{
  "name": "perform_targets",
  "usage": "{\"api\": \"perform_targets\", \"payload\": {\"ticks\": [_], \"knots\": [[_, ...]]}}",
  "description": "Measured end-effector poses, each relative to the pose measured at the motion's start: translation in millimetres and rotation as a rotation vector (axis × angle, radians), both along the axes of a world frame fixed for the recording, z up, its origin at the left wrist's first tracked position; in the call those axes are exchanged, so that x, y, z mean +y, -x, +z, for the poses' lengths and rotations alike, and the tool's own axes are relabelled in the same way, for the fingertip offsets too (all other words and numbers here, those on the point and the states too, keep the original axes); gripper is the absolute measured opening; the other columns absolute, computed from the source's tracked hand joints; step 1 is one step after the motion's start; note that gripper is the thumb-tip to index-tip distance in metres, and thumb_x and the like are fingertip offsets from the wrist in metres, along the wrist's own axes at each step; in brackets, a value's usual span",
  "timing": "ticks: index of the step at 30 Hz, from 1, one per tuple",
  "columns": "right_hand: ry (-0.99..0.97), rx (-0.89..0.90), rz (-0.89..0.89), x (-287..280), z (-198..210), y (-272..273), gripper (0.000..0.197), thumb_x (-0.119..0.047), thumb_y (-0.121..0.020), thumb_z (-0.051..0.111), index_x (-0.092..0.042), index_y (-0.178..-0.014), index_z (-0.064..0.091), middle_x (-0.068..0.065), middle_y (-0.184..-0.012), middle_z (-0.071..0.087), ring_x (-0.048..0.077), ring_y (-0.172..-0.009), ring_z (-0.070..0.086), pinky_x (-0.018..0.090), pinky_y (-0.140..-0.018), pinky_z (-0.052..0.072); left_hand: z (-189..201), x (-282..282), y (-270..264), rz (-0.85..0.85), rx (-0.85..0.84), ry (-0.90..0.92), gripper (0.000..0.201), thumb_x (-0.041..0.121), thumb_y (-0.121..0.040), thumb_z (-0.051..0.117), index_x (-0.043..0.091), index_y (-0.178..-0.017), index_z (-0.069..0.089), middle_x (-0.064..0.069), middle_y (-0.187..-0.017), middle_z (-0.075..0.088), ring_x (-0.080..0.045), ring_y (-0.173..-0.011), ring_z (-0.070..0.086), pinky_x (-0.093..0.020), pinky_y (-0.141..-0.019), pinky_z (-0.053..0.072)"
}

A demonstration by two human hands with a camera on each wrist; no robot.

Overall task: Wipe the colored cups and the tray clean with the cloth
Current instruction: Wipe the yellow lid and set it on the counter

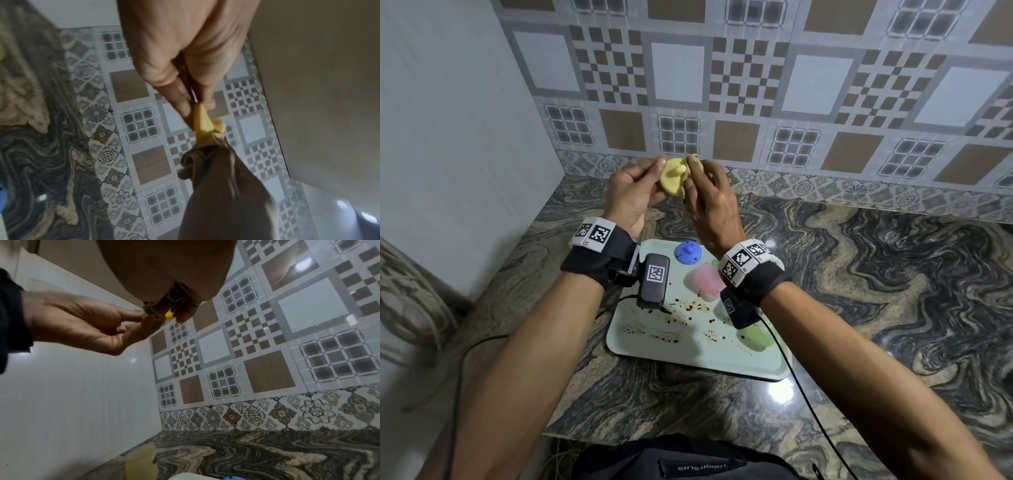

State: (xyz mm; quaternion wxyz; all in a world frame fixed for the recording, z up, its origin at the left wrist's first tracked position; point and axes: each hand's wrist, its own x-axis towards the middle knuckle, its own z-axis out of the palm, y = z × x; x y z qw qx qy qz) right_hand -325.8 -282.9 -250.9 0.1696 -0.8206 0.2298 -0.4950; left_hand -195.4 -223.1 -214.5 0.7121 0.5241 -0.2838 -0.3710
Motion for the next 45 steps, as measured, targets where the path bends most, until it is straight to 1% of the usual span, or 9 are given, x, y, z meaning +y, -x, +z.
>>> {"api": "perform_targets", "payload": {"ticks": [7,12,17,18,22,30,34,39,45], "knots": [[-0.077,-0.028,-0.046,-3,2,-2,0.037,-0.014,-0.100,0.050,0.000,-0.133,0.061,0.022,-0.118,0.060,0.029,-0.096,0.066,0.037,-0.083,0.056,8,2,1,-0.095,-0.063,-0.046,0.038,-0.004,-0.089,0.062,0.002,-0.127,0.059,-0.005,-0.107,0.071,-0.011,-0.087,0.071,-0.025,-0.078,0.057],[-0.363,-0.101,-0.129,-21,14,1,0.041,-0.028,-0.099,0.048,-0.005,-0.127,0.067,0.011,-0.108,0.071,0.021,-0.086,0.067,0.032,-0.079,0.055,7,5,-2,-0.139,-0.004,-0.073,0.034,-0.001,-0.089,0.062,0.003,-0.123,0.061,-0.006,-0.111,0.070,-0.014,-0.092,0.069,-0.023,-0.076,0.057],[-0.258,-0.091,-0.164,-9,14,12,0.034,-0.017,-0.102,0.051,-0.003,-0.132,0.063,0.015,-0.115,0.067,0.012,-0.091,0.060,-0.001,-0.078,0.039,9,0,-11,-0.021,0.272,-0.138,0.011,0.003,-0.091,0.060,0.010,-0.099,0.065,0.002,-0.081,0.074,-0.007,-0.072,0.070,-0.016,-0.060,0.056],[-0.193,-0.085,-0.146,-6,12,10,0.034,-0.014,-0.102,0.052,-0.001,-0.131,0.063,0.017,-0.117,0.066,0.015,-0.092,0.061,0.002,-0.082,0.042,8,-1,-11,-0.004,0.290,-0.157,0.010,0.003,-0.090,0.062,0.012,-0.095,0.064,0.003,-0.077,0.074,-0.007,-0.070,0.070,-0.018,-0.061,0.057],[-0.012,0.014,-0.050,7,8,0,0.035,-0.015,-0.100,0.051,0.002,-0.129,0.062,0.023,-0.120,0.061,0.034,-0.096,0.065,0.043,-0.079,0.058,5,-6,-3,0.035,0.296,-0.202,0.013,0.006,-0.090,0.063,0.017,-0.084,0.061,0.002,-0.083,0.070,-0.008,-0.076,0.066,-0.016,-0.068,0.056],[-0.032,0.169,-0.075,17,15,-9,0.027,-0.008,-0.101,0.049,0.008,-0.120,0.060,0.023,-0.104,0.055,0.034,-0.078,0.058,0.040,-0.065,0.053,13,-10,10,0.060,0.276,-0.066,0.019,-0.005,-0.089,0.060,0.008,-0.104,0.063,-0.006,-0.092,0.069,-0.010,-0.072,0.069,-0.017,-0.066,0.056],[-0.203,0.168,-0.099,-2,25,-3,0.031,-0.015,-0.106,0.042,0.005,-0.107,0.066,0.020,-0.100,0.059,0.030,-0.077,0.058,0.042,-0.074,0.052,11,-6,9,0.109,0.210,-0.036,0.036,-0.007,-0.083,0.068,-0.003,-0.119,0.062,-0.016,-0.107,0.070,-0.018,-0.081,0.073,-0.025,-0.071,0.059],[-0.194,0.095,-0.108,8,29,1,0.031,-0.016,-0.105,0.043,0.005,-0.108,0.065,0.016,-0.095,0.062,0.025,-0.076,0.059,0.033,-0.072,0.050,12,-5,16,0.134,0.185,-0.013,0.040,-0.005,-0.084,0.068,-0.004,-0.124,0.059,-0.012,-0.105,0.070,-0.010,-0.075,0.071,-0.019,-0.067,0.057],[-0.307,0.093,-0.180,-17,29,7,0.035,-0.016,-0.104,0.042,0.003,-0.097,0.070,0.020,-0.088,0.064,0.029,-0.072,0.056,0.045,-0.074,0.049,9,0,23,0.040,0.161,-0.002,0.030,-0.008,-0.085,0.064,-0.003,-0.115,0.062,-0.010,-0.099,0.071,-0.014,-0.080,0.073,-0.024,-0.068,0.059]]}}
